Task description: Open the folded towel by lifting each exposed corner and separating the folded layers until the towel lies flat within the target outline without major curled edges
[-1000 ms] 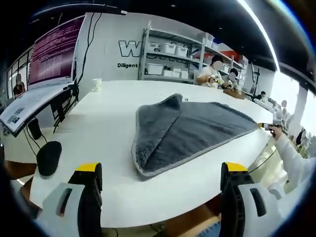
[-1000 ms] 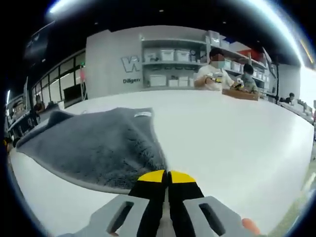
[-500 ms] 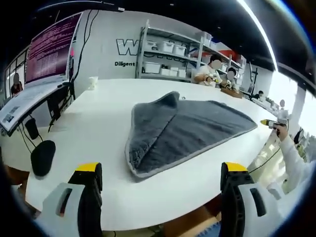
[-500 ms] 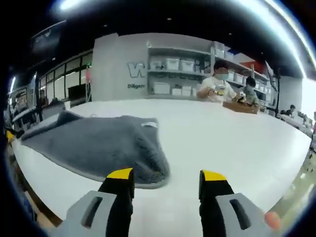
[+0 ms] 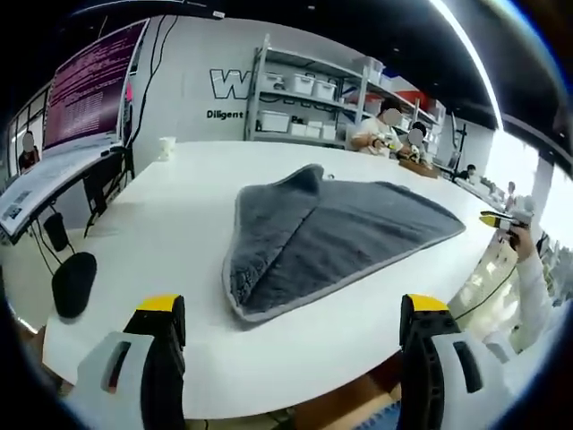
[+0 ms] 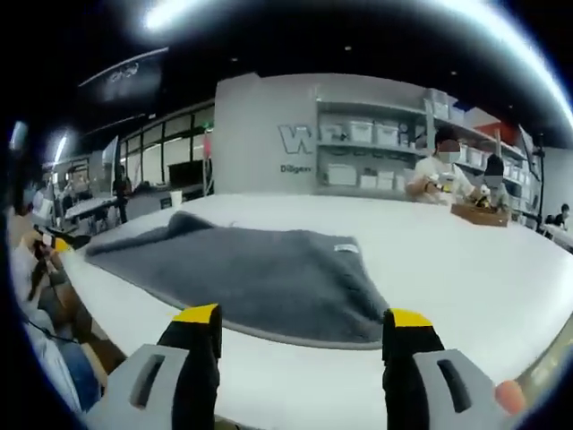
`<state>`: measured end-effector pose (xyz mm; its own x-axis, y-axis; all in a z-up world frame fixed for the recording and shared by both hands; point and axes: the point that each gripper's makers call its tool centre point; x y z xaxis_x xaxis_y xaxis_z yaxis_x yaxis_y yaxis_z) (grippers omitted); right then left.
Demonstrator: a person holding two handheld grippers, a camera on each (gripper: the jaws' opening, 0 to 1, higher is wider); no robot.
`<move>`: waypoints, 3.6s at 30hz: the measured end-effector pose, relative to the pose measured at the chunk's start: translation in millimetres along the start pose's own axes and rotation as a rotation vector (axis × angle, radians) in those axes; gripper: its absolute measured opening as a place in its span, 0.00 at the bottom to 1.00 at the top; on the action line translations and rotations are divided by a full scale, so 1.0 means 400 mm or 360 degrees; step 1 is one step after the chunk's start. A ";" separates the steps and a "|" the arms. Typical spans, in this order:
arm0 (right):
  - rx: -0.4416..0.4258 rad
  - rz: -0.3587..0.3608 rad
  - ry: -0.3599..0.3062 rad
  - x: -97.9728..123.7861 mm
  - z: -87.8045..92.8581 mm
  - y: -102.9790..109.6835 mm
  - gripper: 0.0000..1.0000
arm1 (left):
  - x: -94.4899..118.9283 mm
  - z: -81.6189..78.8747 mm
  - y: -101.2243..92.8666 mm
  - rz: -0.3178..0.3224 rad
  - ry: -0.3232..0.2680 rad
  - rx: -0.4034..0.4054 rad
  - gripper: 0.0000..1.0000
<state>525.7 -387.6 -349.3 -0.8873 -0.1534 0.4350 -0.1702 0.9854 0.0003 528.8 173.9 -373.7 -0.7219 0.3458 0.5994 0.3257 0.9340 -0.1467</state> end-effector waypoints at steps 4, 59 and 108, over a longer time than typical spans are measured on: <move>-0.0005 -0.0055 0.0038 0.004 0.001 0.041 0.80 | 0.000 0.002 0.001 0.0006 -0.0001 0.0009 0.99; 0.0004 -0.0178 0.0213 -0.030 0.039 0.257 0.99 | -0.369 -0.217 0.071 0.0426 0.0174 -0.0092 0.94; 0.0051 -0.0269 0.0329 -0.121 0.008 0.327 0.99 | -0.618 -0.376 0.203 0.0264 -0.0067 -0.0513 0.02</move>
<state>544.9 -251.7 -373.3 -0.7393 -0.2943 0.6056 -0.3252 0.9436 0.0615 825.6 151.0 -415.3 -0.6654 0.4999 0.5544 0.6114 0.7911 0.0204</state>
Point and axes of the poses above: the point that each gripper's makers call its tool centre point, and the gripper's own axes: x roughly backward along the fingers, y roughly to its left, z roughly out of its underside, and after that the axes turned 9 degrees about y, right-handed
